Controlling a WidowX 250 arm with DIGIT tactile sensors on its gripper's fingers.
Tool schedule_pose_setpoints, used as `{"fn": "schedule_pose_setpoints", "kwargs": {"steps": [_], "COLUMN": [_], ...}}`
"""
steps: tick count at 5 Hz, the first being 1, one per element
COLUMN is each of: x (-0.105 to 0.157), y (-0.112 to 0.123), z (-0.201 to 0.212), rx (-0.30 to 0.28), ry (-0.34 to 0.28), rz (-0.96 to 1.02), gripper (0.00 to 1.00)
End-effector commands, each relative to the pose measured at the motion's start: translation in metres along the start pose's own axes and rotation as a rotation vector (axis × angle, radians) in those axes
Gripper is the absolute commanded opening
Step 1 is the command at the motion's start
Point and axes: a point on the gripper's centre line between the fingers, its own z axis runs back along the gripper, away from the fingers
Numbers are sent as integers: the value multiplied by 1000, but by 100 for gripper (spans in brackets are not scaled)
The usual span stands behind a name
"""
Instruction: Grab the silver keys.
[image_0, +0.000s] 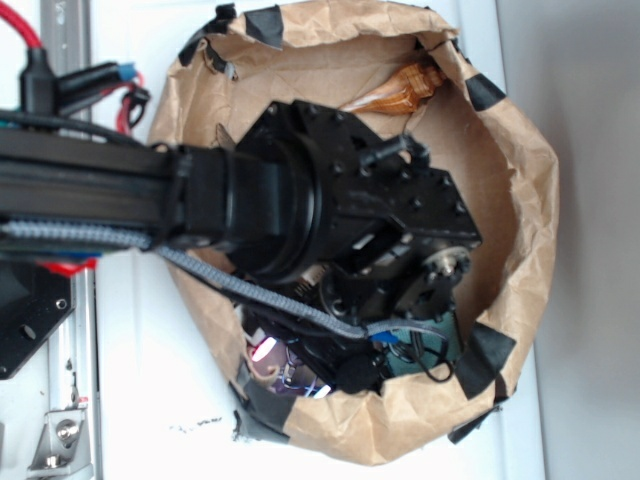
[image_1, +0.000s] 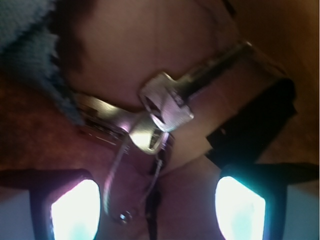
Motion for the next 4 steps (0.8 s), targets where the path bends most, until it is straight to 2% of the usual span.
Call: {"fn": "schedule_pose_setpoints", "kwargs": {"steps": [1, 3, 4], "x": [3, 5, 9], "y": [4, 3, 1], "z": [-3, 0, 5], "rx": [-23, -36, -63], "ry": [-1, -8, -26], "rz": [-21, -26, -59], "gripper": [0, 0, 0]}}
